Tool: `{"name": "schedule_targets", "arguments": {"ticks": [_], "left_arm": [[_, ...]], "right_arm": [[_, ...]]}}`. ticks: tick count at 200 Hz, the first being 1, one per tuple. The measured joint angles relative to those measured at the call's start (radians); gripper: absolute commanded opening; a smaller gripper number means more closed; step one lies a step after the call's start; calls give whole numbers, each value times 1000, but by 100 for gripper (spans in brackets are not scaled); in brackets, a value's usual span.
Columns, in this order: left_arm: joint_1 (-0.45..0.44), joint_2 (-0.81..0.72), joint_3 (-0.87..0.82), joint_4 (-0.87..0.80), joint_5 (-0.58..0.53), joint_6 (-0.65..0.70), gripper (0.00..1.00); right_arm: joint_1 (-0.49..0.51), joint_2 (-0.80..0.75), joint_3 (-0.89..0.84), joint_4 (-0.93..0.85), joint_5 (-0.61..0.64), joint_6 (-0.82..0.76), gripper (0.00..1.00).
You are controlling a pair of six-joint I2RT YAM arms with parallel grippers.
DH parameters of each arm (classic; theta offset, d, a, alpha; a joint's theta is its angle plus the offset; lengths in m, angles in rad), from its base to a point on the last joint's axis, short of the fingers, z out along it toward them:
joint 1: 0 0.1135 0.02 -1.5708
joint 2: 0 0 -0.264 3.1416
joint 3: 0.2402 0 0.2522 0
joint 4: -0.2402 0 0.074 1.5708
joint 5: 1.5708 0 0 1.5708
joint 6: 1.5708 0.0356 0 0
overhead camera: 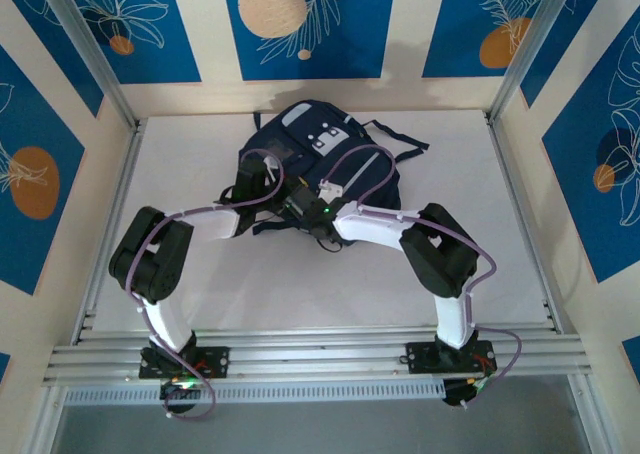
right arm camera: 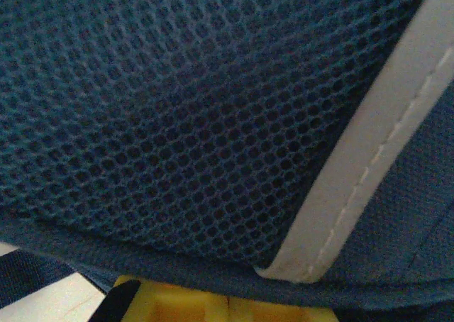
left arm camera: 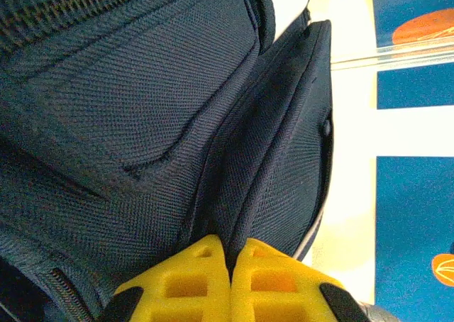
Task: Pack the student bag
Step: Zip the student bag at the center of the table.
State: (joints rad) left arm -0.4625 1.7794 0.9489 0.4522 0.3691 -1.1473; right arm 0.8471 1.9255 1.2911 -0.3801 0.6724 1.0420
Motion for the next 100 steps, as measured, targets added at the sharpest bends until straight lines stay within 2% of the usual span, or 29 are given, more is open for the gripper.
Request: {"name": "schedule_targets", "arguments": {"ticks": [44,70,100], "left_arm": [[26,0,33,-69,36,66,0],[37,0,57,-109,54,94,0],[42,0,64,-143,69,112,0]], "right_arm": [[-43,-116,-98,50,-188,-99,0],[-97,-160,-142,24,-327,-165,0],[-143,-177,-175,-23,-414,-249,0]]}}
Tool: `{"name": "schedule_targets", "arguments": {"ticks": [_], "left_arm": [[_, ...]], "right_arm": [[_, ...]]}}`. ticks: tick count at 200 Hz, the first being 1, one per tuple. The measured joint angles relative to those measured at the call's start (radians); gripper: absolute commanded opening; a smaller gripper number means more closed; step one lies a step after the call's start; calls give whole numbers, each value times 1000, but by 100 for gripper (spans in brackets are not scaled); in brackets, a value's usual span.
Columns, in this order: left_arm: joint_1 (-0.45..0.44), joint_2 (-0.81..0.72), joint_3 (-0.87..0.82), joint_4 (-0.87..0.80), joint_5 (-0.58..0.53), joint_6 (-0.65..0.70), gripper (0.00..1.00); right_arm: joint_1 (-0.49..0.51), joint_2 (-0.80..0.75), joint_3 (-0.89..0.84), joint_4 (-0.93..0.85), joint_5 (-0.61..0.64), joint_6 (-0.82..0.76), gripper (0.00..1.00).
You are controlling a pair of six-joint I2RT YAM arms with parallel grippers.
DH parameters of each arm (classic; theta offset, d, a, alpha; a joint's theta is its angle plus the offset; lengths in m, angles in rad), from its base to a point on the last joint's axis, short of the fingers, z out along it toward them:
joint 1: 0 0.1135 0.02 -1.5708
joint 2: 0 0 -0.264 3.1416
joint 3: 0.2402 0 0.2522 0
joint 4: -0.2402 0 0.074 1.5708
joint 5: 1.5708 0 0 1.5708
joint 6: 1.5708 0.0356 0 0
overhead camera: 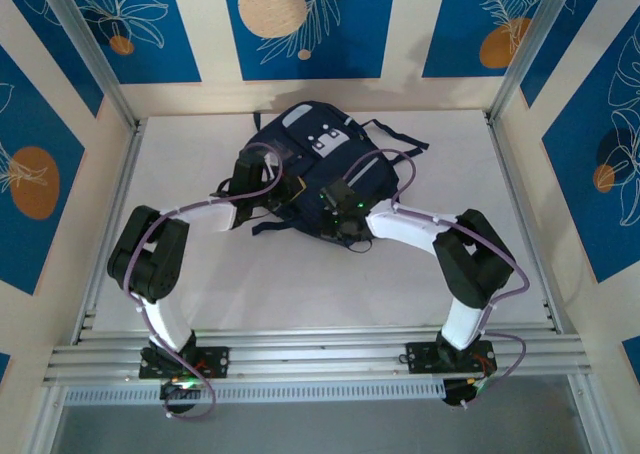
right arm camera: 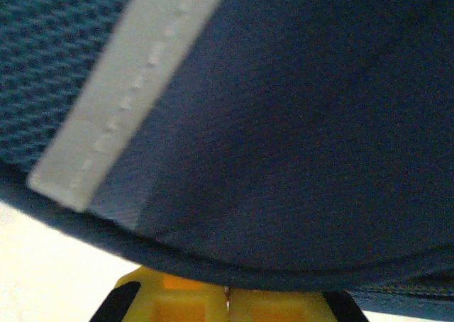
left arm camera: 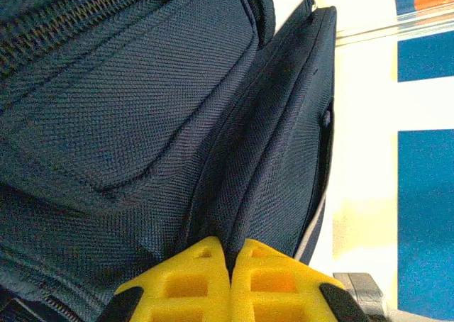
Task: Pack the student bag
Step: Zip the student bag at the center of the table.
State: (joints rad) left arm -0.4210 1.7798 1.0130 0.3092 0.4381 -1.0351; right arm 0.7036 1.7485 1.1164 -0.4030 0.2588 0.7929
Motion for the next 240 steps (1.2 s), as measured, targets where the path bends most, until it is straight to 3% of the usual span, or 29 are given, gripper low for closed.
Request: {"name": "schedule_targets", "arguments": {"ticks": [46,139,182,240], "left_arm": [[1,0,10,-31,20,27,0],[-1,0,31,-138,132,120,0],[18,2,69,-229,130,174,0],[82,84,196,-381,112,273,0]], "right_arm": [[-59,-11,35,-127,-75,-158,0],[-252,26,234,-451,-34,-455,0],[-248,41,245,-457,-120,-540,0],[-169,19,160,-362,-305,-557,0]]}}
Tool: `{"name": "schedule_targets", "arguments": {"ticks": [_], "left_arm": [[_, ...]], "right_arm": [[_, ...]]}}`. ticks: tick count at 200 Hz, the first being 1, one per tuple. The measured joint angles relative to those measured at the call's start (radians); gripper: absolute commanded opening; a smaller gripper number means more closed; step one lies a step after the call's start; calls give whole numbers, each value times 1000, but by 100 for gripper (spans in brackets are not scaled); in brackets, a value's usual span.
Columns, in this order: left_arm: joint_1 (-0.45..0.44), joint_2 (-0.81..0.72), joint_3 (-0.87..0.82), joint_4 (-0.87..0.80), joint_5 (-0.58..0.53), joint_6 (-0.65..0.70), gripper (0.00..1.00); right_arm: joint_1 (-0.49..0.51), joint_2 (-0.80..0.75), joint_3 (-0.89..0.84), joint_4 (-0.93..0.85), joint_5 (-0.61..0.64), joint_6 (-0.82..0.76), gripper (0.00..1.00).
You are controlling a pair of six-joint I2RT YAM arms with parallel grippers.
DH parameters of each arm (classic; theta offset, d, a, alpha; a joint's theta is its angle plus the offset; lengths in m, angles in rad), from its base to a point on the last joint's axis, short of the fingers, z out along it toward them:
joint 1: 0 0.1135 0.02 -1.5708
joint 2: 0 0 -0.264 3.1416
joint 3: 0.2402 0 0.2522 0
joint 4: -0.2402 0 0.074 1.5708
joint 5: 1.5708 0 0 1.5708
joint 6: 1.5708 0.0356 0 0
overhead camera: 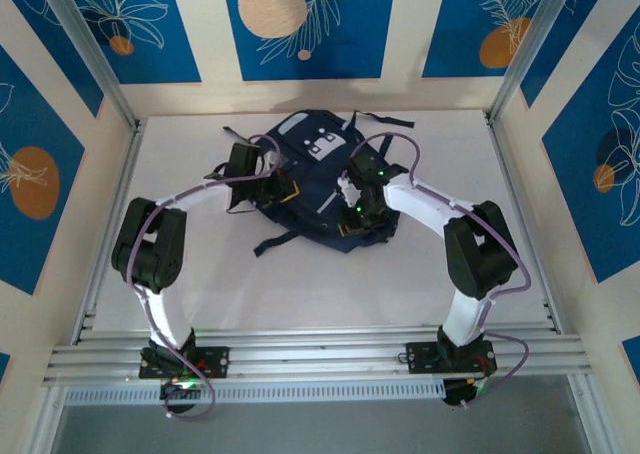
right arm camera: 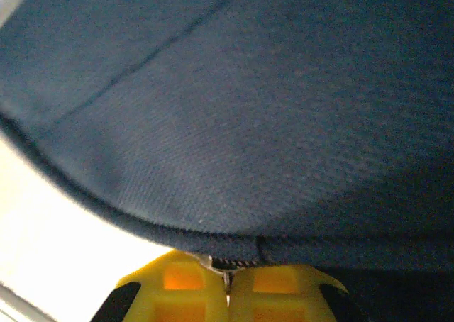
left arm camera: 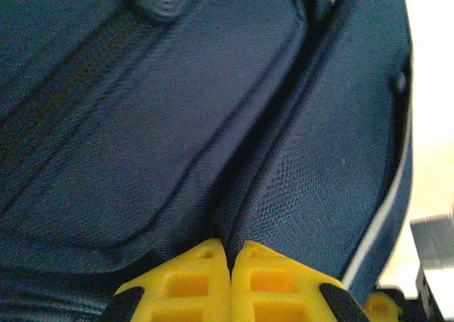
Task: Pack the student bag
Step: Zip the student bag at the center of the table.
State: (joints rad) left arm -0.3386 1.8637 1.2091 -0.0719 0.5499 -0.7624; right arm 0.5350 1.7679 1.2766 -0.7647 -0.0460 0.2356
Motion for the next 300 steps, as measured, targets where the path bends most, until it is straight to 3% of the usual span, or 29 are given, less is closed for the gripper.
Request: {"name": "schedule_targets", "arguments": {"ticks": [43,69,86,146,166,180,190,200,213,264,300], "left_arm": [[16,56,77,-26,9,33,0],[30,51,72,-10,-6,28,50],[49,14,39,12,-31,26,63],[50,-243,-241,77,-54,-59,68],[24,-246,-298,87,-54,-83,67],[1,-243,-318,86,-58,-98,60],[-11,-239,-318,90,-66,-100,44],[-18,-229,-318,92,-79,-108,20],[-23,-209,-314,102,-79,-115,0],[-47,-198,-288,63,-74,-80,0],[-48,-198,-270,37,-67,-54,0]], "right_arm": [[34,-29,-59,131,-157,103,0],[60,-8,-68,222,-240,209,0],[89,29,-65,262,-277,265,0],[137,134,29,302,-345,343,0],[147,138,36,313,-343,355,0],[153,138,36,319,-341,367,0],[155,138,36,319,-337,373,0],[157,138,36,315,-330,377,0],[160,138,36,306,-309,375,0],[161,104,42,144,-145,262,0],[84,36,34,9,-32,178,0]]}}
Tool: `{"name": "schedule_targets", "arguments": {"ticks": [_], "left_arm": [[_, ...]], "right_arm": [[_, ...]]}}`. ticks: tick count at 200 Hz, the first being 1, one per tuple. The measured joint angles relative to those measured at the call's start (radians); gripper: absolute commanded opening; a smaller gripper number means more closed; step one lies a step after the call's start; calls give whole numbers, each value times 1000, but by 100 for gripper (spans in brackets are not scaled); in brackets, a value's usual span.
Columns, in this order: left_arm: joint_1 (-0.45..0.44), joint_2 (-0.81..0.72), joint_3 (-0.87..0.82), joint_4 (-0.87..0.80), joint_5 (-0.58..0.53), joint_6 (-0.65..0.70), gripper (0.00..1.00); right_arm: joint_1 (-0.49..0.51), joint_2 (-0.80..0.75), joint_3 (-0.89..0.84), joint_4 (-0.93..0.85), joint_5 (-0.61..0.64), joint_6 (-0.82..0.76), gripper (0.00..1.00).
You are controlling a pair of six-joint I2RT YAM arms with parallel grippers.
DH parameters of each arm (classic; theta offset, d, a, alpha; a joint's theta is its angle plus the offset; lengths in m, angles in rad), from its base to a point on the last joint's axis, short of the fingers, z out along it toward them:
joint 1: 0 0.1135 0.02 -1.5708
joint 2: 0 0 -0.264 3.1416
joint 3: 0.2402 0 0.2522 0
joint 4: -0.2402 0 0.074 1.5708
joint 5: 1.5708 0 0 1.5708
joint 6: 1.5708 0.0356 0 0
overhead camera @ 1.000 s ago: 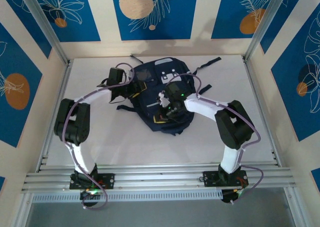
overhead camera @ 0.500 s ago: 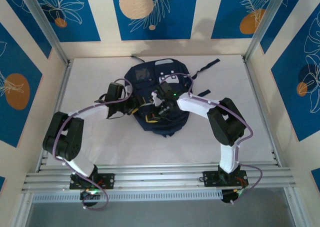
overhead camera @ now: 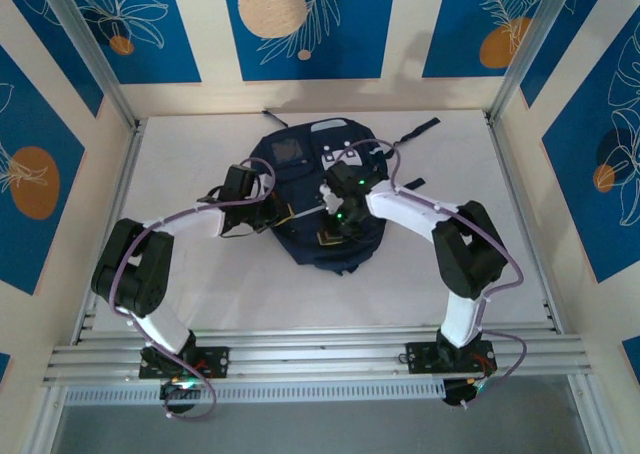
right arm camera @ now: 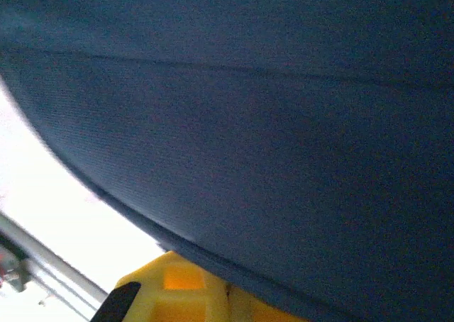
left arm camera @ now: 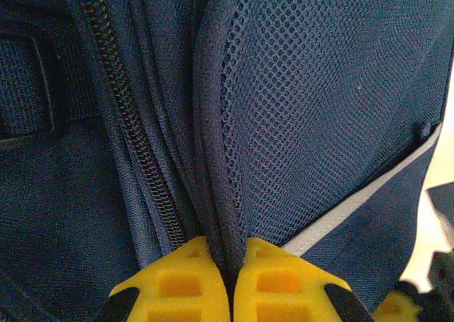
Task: Pack the student bag
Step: Zip the student bag at the center of the table.
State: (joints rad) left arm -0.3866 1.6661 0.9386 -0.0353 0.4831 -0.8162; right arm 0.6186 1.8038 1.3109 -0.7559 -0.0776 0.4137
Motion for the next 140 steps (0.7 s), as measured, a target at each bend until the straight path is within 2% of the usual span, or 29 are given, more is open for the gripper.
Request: {"name": "schedule_targets", "arguments": {"ticks": [73,112,140], "left_arm": [[20,0,32,-49,-1,61,0],[39,36,103,-95,-2,94,0],[76,125,208,-134,-11,127,0]], "right_arm": [[-207,-38,22,-173,283,-120,0],[-186,-56,-26,-132,280,-181,0],[-93,-81,-99,-74,224,-217,0]]}}
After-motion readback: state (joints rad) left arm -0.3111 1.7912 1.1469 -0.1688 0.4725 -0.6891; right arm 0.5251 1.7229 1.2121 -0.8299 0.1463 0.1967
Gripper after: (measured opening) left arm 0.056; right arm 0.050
